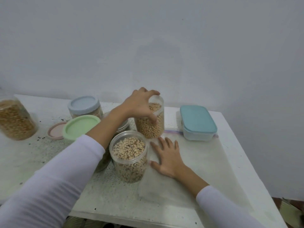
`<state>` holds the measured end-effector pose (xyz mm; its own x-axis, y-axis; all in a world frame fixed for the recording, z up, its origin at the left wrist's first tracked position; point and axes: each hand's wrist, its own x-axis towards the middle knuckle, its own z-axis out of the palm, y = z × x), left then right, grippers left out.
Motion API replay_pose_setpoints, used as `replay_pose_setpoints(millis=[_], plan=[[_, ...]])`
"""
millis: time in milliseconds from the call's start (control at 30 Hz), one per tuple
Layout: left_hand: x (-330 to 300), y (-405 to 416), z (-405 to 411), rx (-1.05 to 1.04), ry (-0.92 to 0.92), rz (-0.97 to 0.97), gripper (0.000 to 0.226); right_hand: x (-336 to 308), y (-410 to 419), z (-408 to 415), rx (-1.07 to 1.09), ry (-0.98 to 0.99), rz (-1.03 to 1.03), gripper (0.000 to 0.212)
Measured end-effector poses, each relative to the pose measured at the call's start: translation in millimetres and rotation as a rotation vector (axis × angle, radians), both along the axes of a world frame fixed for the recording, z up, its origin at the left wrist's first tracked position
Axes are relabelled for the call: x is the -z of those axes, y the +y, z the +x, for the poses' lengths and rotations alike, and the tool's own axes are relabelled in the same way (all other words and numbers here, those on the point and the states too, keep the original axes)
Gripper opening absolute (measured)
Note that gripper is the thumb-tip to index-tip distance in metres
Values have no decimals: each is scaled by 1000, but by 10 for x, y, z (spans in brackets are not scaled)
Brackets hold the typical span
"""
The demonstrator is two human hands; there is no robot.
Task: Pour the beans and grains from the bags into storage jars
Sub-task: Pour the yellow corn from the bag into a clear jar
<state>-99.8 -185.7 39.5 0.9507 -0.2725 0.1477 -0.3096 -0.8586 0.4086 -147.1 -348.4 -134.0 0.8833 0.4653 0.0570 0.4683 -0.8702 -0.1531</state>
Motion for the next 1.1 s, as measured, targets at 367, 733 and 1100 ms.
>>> replay_pose_setpoints(millis=[367, 733, 1100], plan=[[492, 2, 150, -51, 143, -22, 99, -15, 1, -32, 129, -66, -1, 109], [515, -15, 126, 10, 98, 210, 104, 34, -3, -83, 139, -320, 101, 54], [-193, 138, -206, 15, -94, -155, 53, -955, 494, -77, 2, -670, 536, 24]])
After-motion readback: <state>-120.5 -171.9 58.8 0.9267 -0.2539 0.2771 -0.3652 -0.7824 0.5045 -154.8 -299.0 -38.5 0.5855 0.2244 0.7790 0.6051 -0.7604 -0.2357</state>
